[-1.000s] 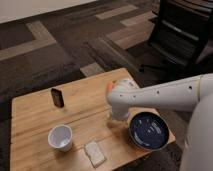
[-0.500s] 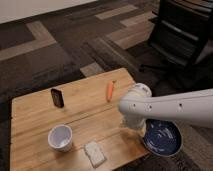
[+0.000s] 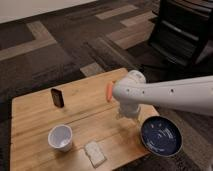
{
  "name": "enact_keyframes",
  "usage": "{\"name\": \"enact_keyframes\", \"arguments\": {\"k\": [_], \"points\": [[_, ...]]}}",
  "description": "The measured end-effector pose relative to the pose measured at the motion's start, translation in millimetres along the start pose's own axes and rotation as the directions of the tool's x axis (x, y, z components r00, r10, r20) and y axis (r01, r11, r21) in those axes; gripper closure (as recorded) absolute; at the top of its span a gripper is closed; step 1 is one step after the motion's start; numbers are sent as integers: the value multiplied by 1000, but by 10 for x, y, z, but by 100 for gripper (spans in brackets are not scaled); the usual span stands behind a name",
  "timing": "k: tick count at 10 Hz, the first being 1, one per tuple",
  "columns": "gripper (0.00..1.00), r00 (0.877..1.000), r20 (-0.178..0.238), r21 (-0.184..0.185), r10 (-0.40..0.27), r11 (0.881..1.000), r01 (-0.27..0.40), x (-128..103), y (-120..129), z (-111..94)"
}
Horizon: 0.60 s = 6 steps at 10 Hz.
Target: Push the ceramic bowl across the table
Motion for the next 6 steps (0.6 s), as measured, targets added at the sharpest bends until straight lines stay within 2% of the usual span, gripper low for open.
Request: {"name": "enact_keyframes", "arguments": {"k": [3, 4, 5, 6], "points": [[35, 1000, 3, -2, -7, 1000, 7, -40, 21, -8], [35, 1000, 16, 7, -18, 1000, 17, -46, 15, -11], [35, 999, 30, 13, -27, 1000, 27, -43, 4, 44], [35, 999, 28, 0, -37, 999, 37, 8, 50, 126]]}}
